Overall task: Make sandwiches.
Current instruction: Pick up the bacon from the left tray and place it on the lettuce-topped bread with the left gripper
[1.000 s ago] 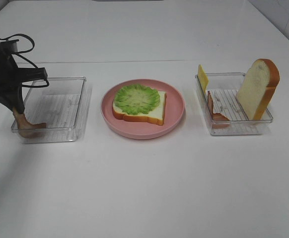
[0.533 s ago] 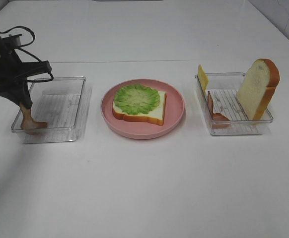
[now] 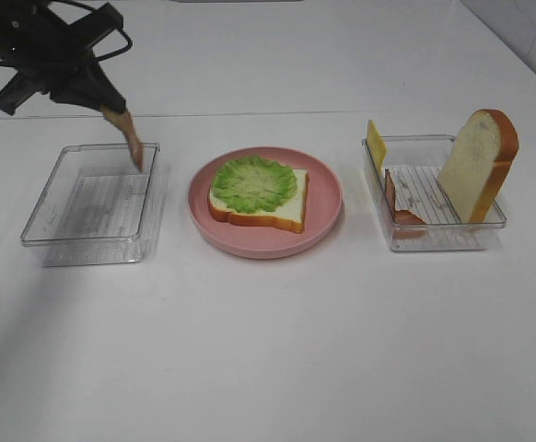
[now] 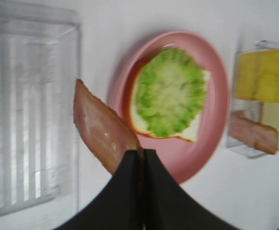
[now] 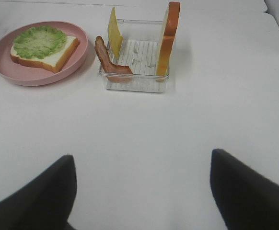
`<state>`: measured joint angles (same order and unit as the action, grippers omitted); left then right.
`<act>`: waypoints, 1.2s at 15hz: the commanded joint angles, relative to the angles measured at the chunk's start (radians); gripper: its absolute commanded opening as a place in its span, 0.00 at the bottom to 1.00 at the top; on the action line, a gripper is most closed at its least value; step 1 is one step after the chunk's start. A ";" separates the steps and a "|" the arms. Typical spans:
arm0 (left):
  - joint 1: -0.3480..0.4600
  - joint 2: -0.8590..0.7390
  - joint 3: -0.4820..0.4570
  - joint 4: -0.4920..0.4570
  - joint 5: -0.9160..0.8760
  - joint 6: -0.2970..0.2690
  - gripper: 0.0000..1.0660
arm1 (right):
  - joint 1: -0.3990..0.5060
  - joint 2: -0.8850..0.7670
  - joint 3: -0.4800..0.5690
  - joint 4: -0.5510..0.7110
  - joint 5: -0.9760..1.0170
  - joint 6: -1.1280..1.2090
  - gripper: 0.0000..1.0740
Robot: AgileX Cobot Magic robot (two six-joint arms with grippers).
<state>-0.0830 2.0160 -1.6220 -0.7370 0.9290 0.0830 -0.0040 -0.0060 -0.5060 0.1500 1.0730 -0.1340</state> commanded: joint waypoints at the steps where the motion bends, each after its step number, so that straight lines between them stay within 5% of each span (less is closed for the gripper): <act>1: -0.028 -0.001 -0.004 -0.195 -0.059 0.130 0.00 | -0.008 -0.013 0.000 0.000 -0.007 -0.007 0.69; 4: -0.075 0.023 -0.005 -0.308 -0.099 0.201 0.00 | -0.008 -0.013 0.000 0.000 -0.007 -0.007 0.69; 8: -0.187 0.151 -0.005 -0.641 -0.128 0.404 0.00 | -0.008 -0.013 0.000 0.000 -0.007 -0.007 0.69; 11: -0.227 0.228 -0.006 -0.780 -0.124 0.487 0.00 | -0.008 -0.013 0.000 0.000 -0.007 -0.007 0.69; 14: -0.241 0.301 -0.014 -0.850 -0.081 0.517 0.00 | -0.008 -0.013 0.000 0.000 -0.007 -0.007 0.69; 18: -0.232 0.344 -0.046 -0.808 -0.030 0.524 0.00 | -0.008 -0.013 0.000 0.000 -0.007 -0.007 0.69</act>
<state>-0.3130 2.3640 -1.6580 -1.5360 0.8790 0.5990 -0.0040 -0.0060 -0.5060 0.1510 1.0730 -0.1340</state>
